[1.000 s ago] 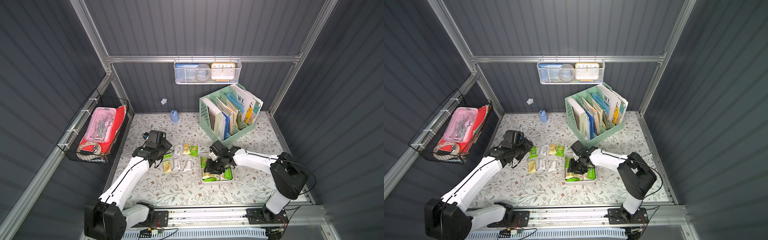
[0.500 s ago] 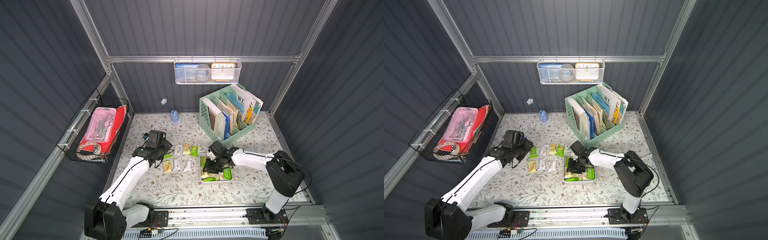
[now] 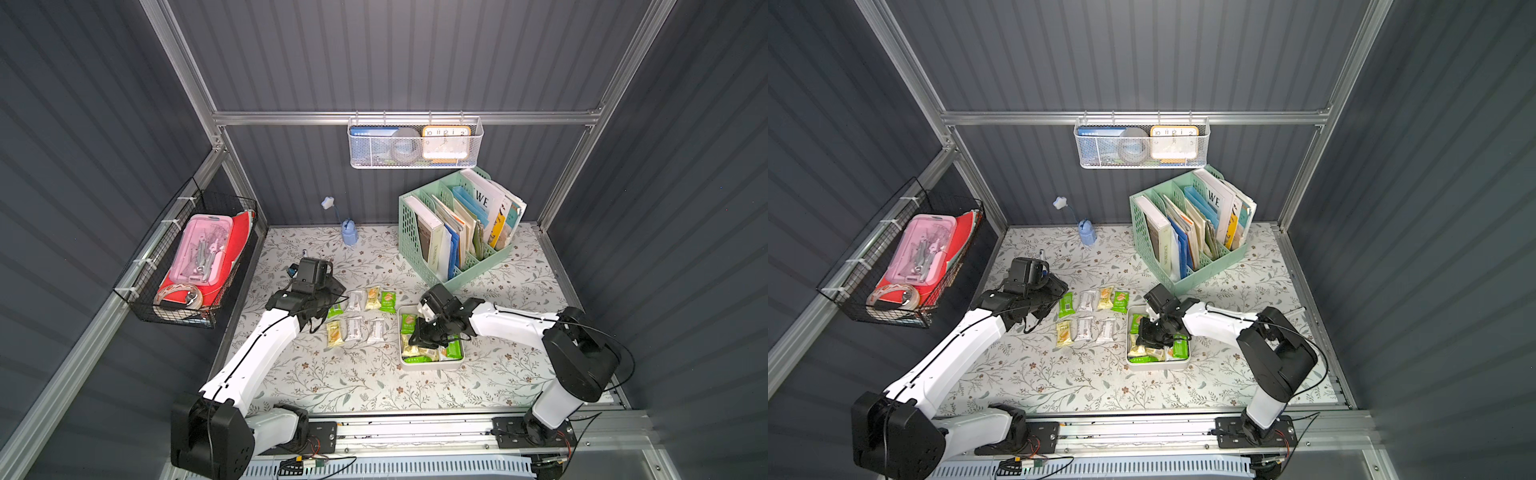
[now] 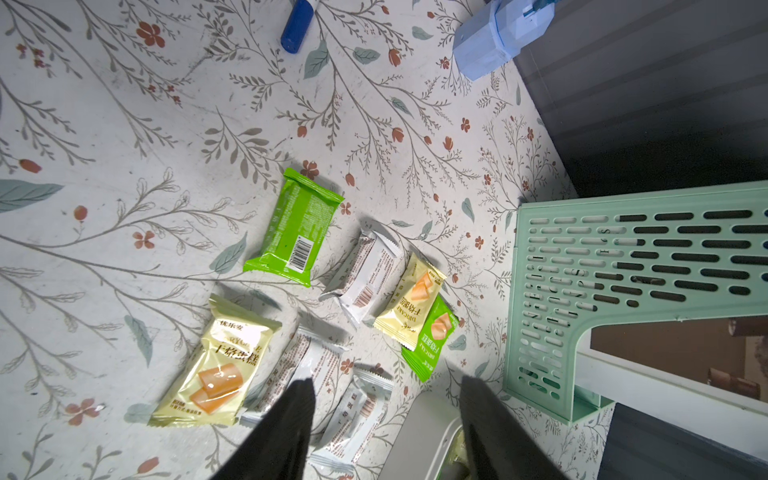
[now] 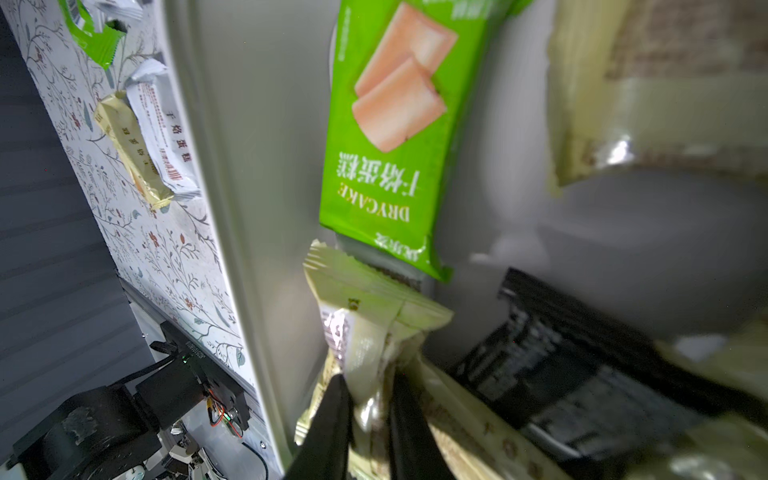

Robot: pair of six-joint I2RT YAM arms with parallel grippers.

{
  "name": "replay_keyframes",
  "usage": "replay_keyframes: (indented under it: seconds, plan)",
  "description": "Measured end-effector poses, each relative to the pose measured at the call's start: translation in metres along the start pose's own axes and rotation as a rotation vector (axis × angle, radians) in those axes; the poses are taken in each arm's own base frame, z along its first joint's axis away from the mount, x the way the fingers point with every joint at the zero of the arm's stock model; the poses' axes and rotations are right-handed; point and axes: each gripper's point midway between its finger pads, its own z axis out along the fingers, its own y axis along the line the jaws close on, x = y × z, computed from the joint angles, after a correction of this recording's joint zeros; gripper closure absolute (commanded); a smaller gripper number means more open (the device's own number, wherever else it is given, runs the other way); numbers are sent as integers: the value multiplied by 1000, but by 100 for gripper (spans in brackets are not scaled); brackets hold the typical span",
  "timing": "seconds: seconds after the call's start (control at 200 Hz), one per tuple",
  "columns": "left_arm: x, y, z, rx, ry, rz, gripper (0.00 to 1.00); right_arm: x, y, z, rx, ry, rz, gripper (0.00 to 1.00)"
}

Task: Take the cookies out of the storage box
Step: Pick up the cookie from the storage box, then place the cookie at the center of the board.

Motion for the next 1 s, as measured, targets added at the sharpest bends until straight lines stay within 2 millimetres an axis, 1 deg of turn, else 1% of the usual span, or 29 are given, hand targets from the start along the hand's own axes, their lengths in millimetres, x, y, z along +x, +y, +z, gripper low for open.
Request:
replay_keyframes:
  seconds: [0.235,0.385,0.49,0.56,0.635,0.725,0.77,0.82,0.92,1.0]
  plan:
    - [-2,2,1,-11,-11,0,39,-2,0,-19,-8,-38,1,96]
    - [-4,3,1,-23,-22,0,40,1,10,-39,-27,-68,-19,96]
    - [-4,5,1,-33,-25,-6,41,5,27,-53,-40,-84,-53,96]
    - [-4,8,0,-44,-25,-12,41,9,47,-59,-58,-88,-97,96]
    - [-4,11,-1,-55,-27,-24,41,16,69,-60,-77,-85,-146,96]
    - [-4,15,-4,-74,-31,-35,41,27,93,-52,-89,-62,-198,96]
    - [-4,19,-6,-91,-32,-42,41,32,100,-42,-83,-49,-213,96]
    - [-4,21,-9,-108,-32,-48,41,38,105,-27,-69,-26,-224,96]
    - [-6,26,-16,-137,-40,-58,40,46,103,5,-22,8,-226,96]
    - [-7,31,-24,-150,-53,-68,40,51,94,27,35,23,-219,96]
